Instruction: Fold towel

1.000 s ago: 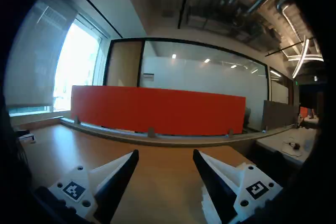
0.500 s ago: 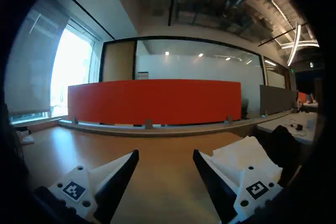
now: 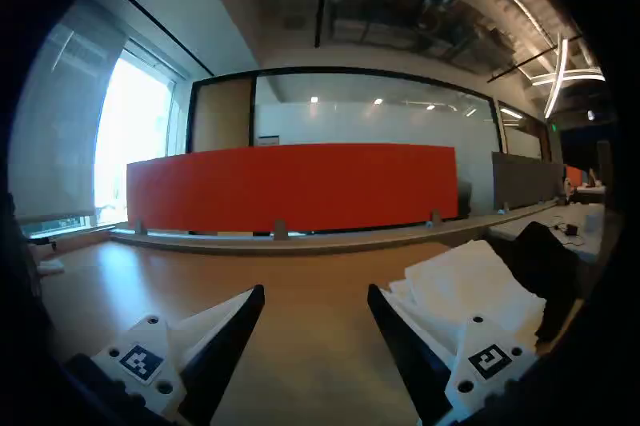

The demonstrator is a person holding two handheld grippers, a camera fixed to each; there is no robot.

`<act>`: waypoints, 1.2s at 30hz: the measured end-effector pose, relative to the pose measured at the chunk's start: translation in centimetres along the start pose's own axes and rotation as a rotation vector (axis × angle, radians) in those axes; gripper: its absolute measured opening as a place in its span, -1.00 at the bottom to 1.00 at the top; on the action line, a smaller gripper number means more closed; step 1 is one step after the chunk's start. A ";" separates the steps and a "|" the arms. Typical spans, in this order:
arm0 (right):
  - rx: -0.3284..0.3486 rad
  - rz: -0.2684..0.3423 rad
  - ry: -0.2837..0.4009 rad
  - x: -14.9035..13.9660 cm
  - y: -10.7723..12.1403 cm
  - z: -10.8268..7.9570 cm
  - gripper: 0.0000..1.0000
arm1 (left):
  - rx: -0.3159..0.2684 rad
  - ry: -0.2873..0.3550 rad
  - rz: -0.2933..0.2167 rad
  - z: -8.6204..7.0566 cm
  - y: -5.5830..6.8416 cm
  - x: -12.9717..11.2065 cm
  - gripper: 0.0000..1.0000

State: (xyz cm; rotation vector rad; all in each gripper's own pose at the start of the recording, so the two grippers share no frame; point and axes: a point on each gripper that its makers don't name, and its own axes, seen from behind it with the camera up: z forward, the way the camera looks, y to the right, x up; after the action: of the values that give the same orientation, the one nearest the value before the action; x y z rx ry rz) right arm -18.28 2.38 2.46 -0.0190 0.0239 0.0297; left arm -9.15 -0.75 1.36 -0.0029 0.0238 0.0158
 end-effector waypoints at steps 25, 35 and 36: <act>0.034 -0.037 0.005 -0.7 -1.6 -0.5 1.00 | 0.000 0.000 0.000 0.0 0.1 -0.1 0.90; 0.032 -0.037 0.005 -0.7 -1.6 -0.5 1.00 | 0.000 0.000 0.000 0.0 0.1 -0.1 0.90; 0.032 -0.037 0.005 -0.7 -1.6 -0.5 1.00 | 0.000 0.000 0.000 0.0 0.1 -0.1 0.90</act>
State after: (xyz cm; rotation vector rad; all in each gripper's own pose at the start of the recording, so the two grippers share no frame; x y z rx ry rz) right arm -18.93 0.76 1.96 0.0120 0.0294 -0.0080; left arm -9.25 -0.69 1.35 -0.0028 0.0239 0.0162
